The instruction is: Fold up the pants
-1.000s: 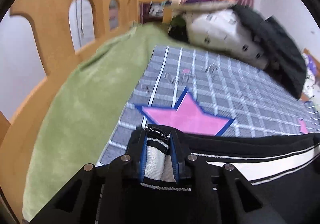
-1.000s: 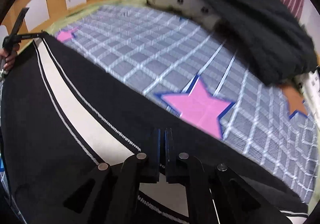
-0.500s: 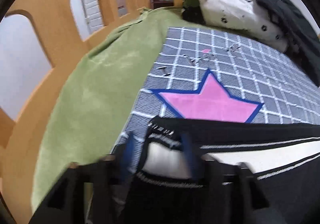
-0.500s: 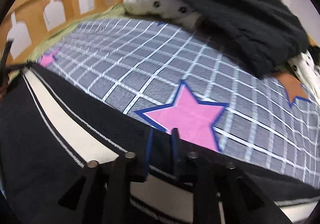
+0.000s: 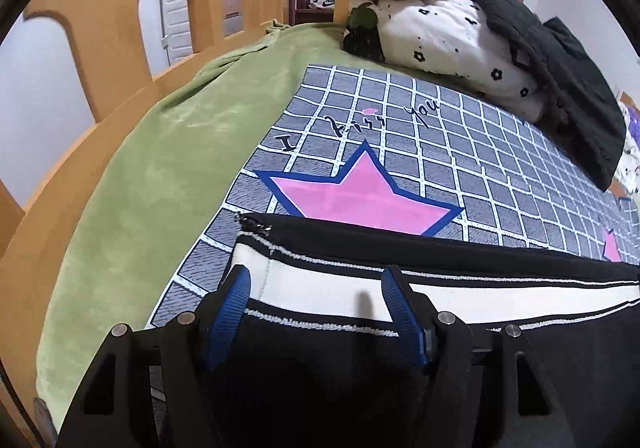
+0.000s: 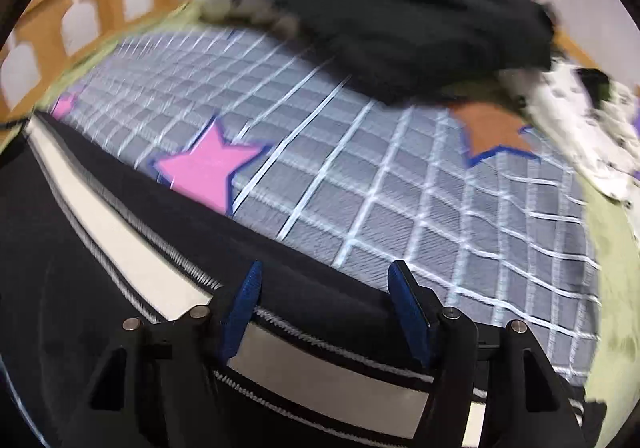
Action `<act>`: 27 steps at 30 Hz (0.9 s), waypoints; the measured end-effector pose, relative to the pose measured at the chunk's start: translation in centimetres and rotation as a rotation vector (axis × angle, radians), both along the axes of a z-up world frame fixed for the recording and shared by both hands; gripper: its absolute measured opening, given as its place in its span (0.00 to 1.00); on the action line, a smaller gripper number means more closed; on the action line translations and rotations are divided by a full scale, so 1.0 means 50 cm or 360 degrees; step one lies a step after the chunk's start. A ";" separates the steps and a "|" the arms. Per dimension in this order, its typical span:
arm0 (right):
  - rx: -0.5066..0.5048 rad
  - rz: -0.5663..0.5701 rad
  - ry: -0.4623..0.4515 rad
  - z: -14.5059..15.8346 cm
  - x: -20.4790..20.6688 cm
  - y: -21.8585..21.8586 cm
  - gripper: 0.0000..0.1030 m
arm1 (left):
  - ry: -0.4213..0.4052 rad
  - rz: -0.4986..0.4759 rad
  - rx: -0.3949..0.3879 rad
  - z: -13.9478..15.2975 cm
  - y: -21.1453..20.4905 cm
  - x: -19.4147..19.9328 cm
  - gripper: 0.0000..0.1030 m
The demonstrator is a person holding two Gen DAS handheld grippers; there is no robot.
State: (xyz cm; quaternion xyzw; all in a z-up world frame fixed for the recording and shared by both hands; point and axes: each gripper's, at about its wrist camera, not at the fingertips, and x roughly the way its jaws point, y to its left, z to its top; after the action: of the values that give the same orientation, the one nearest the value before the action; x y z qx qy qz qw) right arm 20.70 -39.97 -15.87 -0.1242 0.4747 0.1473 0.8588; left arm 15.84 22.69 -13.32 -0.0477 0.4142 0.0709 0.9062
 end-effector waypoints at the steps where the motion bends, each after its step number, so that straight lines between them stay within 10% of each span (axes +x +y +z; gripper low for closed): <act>1: -0.0028 0.0064 0.0057 -0.016 0.002 0.011 0.42 | -0.0007 -0.0003 0.0017 0.003 -0.005 -0.003 0.64; 3: -0.0062 0.0202 0.0058 -0.026 -0.006 0.038 0.04 | -0.0023 -0.0004 0.0038 0.011 -0.011 -0.014 0.64; 5: -0.0109 0.0213 -0.0003 -0.012 -0.012 0.051 0.03 | -0.0037 0.0003 0.0036 0.018 -0.015 -0.022 0.64; 8: -0.0025 0.0159 -0.0234 0.047 -0.021 0.042 0.03 | -0.0057 -0.0019 -0.0004 0.025 -0.027 -0.019 0.64; 12: -0.0051 0.0104 -0.0112 -0.023 0.018 0.044 0.03 | -0.0035 -0.0038 -0.0014 0.022 -0.060 0.008 0.64; 23: -0.0011 -0.0402 -0.0449 0.064 -0.086 -0.133 0.38 | 0.0042 -0.0080 0.0016 0.007 -0.083 -0.026 0.64; 27: -0.0052 -0.0611 -0.0161 -0.014 -0.038 -0.225 0.37 | 0.0070 -0.0043 -0.0059 -0.005 -0.088 -0.009 0.64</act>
State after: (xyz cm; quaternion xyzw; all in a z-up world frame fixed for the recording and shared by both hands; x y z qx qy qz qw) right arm 18.82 -51.24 -16.58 -0.0525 0.4482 -0.0333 0.8918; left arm 15.39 18.31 -13.58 -0.0573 0.4359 0.0518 0.8967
